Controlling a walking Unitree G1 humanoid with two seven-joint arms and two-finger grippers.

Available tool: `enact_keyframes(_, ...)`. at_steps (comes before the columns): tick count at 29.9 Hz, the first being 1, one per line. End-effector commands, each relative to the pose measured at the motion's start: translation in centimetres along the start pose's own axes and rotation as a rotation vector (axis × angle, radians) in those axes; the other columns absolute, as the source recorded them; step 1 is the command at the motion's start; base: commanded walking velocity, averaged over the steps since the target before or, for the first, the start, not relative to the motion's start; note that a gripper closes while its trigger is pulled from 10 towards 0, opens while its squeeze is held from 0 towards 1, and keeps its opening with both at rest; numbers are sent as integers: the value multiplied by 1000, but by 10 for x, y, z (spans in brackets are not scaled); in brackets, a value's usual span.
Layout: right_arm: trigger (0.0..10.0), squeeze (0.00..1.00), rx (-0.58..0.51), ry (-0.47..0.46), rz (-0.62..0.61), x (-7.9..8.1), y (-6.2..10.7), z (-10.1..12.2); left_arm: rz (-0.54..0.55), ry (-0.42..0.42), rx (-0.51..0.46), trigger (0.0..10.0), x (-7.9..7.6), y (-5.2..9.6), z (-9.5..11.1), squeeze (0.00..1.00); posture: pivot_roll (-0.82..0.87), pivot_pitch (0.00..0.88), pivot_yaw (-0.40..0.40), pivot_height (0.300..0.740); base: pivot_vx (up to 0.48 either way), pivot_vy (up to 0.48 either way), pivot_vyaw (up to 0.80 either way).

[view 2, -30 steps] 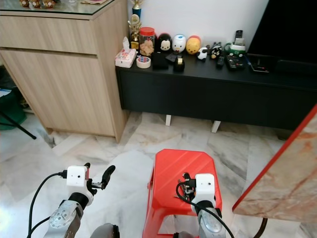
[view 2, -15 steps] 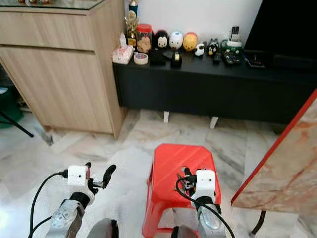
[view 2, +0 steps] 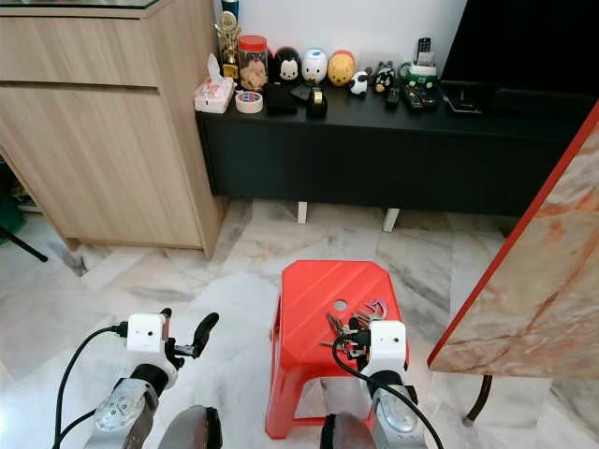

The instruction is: Hang keys on a hook

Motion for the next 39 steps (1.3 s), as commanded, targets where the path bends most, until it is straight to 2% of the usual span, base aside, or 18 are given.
enact_keyframes(1, 10000, 0, -5, 11, -2, 0, -2, 2, -16, -9, 0, 10000, -4, -3, 2, 0, 25, 69, -52, 616, 289, 0, 800)
enact_keyframes(5, 10000, 0, -2, 15, -3, 0, -2, 2, -16, -12, -4, 10000, -3, -3, 3, 0, 24, 69, -51, 616, 307, 0, 800)
enact_keyframes(14, 10000, 0, 0, -3, -21, -3, -1, 0, -23, -20, -10, 10000, -6, -2, 3, 0, 27, 54, -56, 616, 206, 0, 0)
enact_keyframes(23, 10000, 0, 32, -20, -118, -19, -3, -3, -33, -20, -13, 10000, -9, 0, 2, 0, 29, 40, -57, 616, 0, 0, 0)
enact_keyframes(31, 10000, 0, 198, -73, -211, -37, -6, -25, -35, -19, -9, 10000, -9, -1, 2, 0, 36, 54, -56, 616, 0, 0, 0)
enact_keyframes(35, 10000, 0, 256, -68, -204, -36, -9, -29, -40, -19, -5, 10000, -11, 1, 1, 0, 38, 70, -55, 616, 0, 0, 0)
enact_keyframes(39, 10000, 16, 287, -67, -164, -28, -16, -27, -40, -19, -6, 10000, -11, 2, 1, 0, 42, 82, -54, 616, 0, 0, 0)
Point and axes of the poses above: a point about 5 cm out from each wrist's last joint towards the gripper, its own y axis pointing back from the gripper into the wrist, its own z axis along the axis of the wrist's last joint, x = y × z, the point moved 6 cm from there along -y, pointing out of the wrist towards the gripper, and after that the axes turned 15 degrees about -y, right-handed, at the moved point
